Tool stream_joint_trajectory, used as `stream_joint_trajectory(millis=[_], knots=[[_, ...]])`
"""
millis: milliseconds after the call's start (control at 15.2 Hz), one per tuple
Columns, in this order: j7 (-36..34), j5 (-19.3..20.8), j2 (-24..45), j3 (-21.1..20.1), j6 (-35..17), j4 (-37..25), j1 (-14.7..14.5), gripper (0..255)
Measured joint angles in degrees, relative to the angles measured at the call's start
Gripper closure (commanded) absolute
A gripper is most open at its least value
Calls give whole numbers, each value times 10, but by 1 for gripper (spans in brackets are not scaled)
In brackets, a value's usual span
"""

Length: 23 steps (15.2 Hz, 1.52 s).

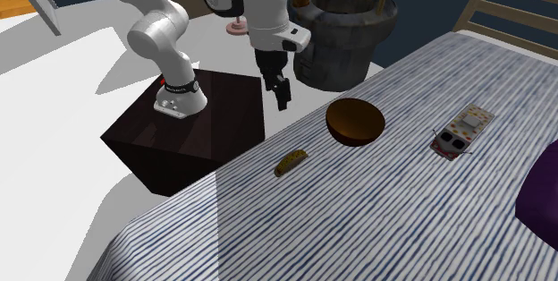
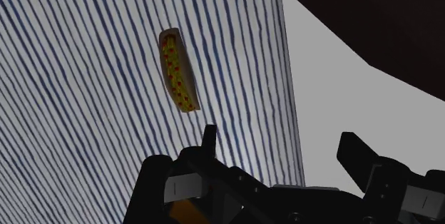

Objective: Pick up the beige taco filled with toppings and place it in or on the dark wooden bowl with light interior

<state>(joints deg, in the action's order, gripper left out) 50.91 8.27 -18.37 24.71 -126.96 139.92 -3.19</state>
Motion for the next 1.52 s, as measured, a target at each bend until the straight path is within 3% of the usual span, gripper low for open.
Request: stream_joint_trajectory(millis=[396,792,1518], knots=[[136,-44,144,48,-74,-52,-15,0],[266,-114,282,49,-122,-118,-2,0],[310,-162,349,30,-176,-122,18,0]])
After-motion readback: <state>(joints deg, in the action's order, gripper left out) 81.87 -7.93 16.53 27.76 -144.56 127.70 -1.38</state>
